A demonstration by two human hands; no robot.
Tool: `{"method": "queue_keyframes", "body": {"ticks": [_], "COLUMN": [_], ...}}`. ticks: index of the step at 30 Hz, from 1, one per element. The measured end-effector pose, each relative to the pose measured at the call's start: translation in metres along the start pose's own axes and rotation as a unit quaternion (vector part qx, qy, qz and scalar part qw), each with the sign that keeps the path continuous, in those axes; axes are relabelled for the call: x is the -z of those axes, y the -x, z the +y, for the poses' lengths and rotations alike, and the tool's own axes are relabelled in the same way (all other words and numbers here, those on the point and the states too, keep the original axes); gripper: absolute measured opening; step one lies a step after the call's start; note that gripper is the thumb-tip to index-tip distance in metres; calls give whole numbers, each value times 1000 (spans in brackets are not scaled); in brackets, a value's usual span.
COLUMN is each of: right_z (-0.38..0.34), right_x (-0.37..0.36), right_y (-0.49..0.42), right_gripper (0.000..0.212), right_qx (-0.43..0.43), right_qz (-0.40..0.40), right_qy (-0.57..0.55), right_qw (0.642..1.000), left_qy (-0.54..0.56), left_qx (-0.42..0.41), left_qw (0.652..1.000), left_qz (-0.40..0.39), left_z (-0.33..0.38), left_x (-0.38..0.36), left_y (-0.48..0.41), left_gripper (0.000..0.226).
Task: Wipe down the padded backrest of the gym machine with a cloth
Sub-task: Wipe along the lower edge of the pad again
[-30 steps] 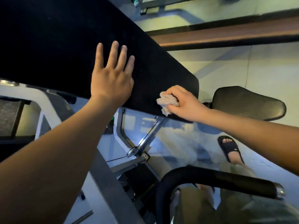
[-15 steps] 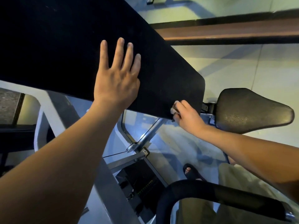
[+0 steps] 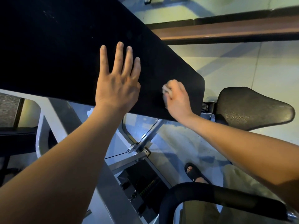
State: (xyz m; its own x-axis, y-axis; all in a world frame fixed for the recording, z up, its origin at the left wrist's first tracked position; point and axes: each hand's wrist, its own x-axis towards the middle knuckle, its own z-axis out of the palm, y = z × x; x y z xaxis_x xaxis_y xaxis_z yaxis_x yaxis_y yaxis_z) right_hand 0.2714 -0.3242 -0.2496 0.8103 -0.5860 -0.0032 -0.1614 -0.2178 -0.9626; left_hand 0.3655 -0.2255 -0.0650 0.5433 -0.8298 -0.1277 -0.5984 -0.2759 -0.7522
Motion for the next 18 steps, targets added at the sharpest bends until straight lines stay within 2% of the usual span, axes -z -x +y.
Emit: {"method": "queue_keyframes", "body": {"ticks": [2, 4, 6, 9, 10, 14, 16, 18], "right_z": [-22, -13, 19, 60, 64, 63, 72, 82], "right_x": [-2, 1, 7, 15, 16, 19, 17, 14], "right_y": [-6, -11, -13, -10, -9, 1, 3, 5], "right_gripper": [19, 23, 22, 20, 21, 29, 36, 31], "right_qx": [94, 126, 81, -64, -77, -37, -42, -45], "right_qz": [-21, -42, -21, -2, -6, -6, -5, -4], "right_qy": [0, 17, 28, 91, 92, 59, 95, 122], "right_qw": [995, 991, 996, 994, 993, 998, 995, 992], "left_qy": [2, 10, 17, 13, 17, 41, 67, 86], "left_qx": [-1, -1, 6, 5, 2, -6, -27, -42], "left_qw": [1000, 1000, 1000, 1000, 1000, 999, 997, 995], "left_qz": [2, 7, 6, -9, -17, -29, -21, -15], "left_z": [0, 0, 0, 0, 0, 2, 10, 25], "left_x": [-1, 0, 0, 3, 4, 8, 8, 8], "left_y": [-1, -3, -2, -2, -3, -11, -25, -46], "left_gripper": [65, 65, 64, 64, 64, 61, 57, 56]}}
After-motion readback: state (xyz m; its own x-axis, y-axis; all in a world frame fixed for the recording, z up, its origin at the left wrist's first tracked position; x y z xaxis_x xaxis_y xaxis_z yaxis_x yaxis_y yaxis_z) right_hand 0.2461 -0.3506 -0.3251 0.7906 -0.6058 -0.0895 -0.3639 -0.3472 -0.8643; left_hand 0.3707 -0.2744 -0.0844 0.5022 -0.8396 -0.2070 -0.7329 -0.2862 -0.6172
